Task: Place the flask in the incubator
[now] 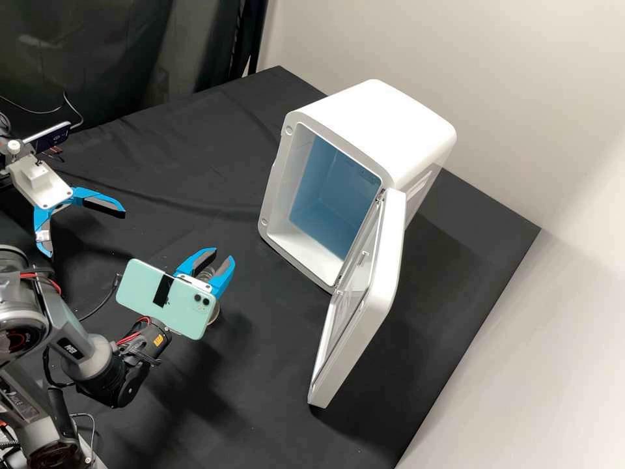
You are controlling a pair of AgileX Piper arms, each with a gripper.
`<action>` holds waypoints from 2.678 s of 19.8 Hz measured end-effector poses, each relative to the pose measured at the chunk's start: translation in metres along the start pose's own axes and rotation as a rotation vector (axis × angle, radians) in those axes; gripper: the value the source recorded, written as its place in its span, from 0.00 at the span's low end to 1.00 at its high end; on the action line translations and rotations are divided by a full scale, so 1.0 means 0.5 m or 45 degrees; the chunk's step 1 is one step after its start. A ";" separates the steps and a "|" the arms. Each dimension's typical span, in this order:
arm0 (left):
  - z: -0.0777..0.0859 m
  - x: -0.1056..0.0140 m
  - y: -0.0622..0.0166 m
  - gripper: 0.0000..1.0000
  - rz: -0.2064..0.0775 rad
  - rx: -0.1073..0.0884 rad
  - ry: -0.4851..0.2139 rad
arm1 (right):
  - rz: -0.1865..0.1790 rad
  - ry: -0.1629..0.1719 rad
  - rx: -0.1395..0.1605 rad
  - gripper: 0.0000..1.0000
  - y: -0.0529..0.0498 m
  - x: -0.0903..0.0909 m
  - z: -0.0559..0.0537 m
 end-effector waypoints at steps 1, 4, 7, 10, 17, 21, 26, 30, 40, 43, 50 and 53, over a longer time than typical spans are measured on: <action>0.000 0.000 0.000 1.00 0.000 0.000 0.000 | 0.000 0.000 0.000 1.00 0.000 0.000 0.000; 0.001 0.000 0.000 1.00 -0.001 0.001 -0.003 | 0.003 0.002 -0.004 1.00 0.001 0.000 -0.001; 0.003 0.001 0.000 1.00 -0.001 0.001 -0.010 | 0.016 0.027 -0.035 1.00 0.007 -0.005 -0.008; 0.006 0.002 0.000 1.00 -0.003 0.003 -0.020 | 0.013 0.057 -0.075 1.00 0.011 -0.010 -0.016; 0.005 0.002 0.000 1.00 -0.002 0.003 -0.019 | -0.018 0.099 -0.105 1.00 0.007 -0.012 -0.024; 0.005 0.002 0.000 1.00 -0.002 0.003 -0.019 | -0.018 0.099 -0.105 1.00 0.007 -0.012 -0.024; 0.005 0.002 0.000 1.00 -0.002 0.003 -0.019 | -0.068 0.132 -0.187 1.00 0.008 -0.024 -0.025; 0.005 0.002 0.000 1.00 -0.002 0.003 -0.019 | -0.171 0.161 -0.239 1.00 0.000 -0.038 -0.018; 0.011 -0.004 0.006 1.00 0.021 0.022 -0.024 | -0.462 0.060 -0.191 1.00 -0.059 -0.059 0.088; 0.014 -0.004 0.008 1.00 0.029 0.031 -0.032 | -0.487 0.064 -0.184 1.00 -0.068 -0.060 0.095; 0.014 -0.004 0.008 1.00 0.029 0.031 -0.033 | -0.409 -0.001 -0.210 1.00 -0.053 -0.044 0.085; 0.015 -0.004 0.009 1.00 0.033 0.034 -0.033 | -0.307 -0.041 -0.147 1.00 -0.032 -0.036 0.068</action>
